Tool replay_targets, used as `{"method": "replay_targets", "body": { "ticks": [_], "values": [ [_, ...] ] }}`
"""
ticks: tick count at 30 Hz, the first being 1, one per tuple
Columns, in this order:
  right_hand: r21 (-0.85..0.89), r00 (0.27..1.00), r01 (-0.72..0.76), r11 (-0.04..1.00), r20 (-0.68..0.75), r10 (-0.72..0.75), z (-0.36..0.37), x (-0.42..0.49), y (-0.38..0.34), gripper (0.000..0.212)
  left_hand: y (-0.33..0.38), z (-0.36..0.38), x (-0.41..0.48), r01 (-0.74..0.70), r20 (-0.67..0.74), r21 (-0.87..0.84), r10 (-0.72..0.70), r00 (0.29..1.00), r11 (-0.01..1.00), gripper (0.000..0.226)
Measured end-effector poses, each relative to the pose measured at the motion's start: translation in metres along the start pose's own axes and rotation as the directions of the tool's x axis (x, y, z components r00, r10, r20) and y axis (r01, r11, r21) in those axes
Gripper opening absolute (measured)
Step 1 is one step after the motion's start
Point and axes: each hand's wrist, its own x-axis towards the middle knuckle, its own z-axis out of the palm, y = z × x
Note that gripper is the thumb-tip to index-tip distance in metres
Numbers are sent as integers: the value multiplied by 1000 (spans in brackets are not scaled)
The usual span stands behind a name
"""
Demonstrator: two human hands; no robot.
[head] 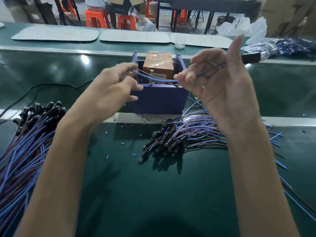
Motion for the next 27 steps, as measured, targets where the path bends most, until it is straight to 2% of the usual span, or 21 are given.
{"method": "replay_targets", "body": {
  "ticks": [2,4,7,9,10,12,14,16,18,22,27],
  "values": [
    [18,1000,-11,1000,-20,11,-1,0,0,68,9,4,-2,1,-76,-214,-18,997,977,27],
    [-14,998,-40,999,-51,39,-2,0,-1,65,16,9,-2,-41,-177,-342,-22,984,939,22],
    [-120,988,-118,986,-116,104,-7,2,0,56,19,15,-2,-143,-344,-350,15,939,926,19],
    [-204,981,-136,969,-161,104,-11,3,2,48,16,16,-2,-175,-349,-290,66,935,941,22],
    [-250,979,-141,958,-180,96,-12,3,3,45,13,15,-2,-169,-290,-249,93,952,954,25],
    [-345,974,-164,924,-204,97,-13,3,5,38,8,16,-3,-145,-69,-163,135,988,976,33],
    [-432,967,-218,875,-218,133,-12,3,9,30,6,22,-5,-141,154,-97,154,976,985,36],
    [-484,955,-278,830,-231,185,-10,3,15,27,5,30,-6,-162,279,-77,178,944,984,35],
    [-505,947,-314,804,-226,228,-7,3,21,29,5,37,-7,-175,368,-73,190,910,982,38],
    [-423,955,-295,857,-153,254,-5,1,21,16,0,40,-7,-167,520,-62,174,836,984,37],
    [-432,948,-316,845,-186,259,-9,3,23,13,-6,40,-4,-191,501,-45,188,845,981,44]
  ]
}}
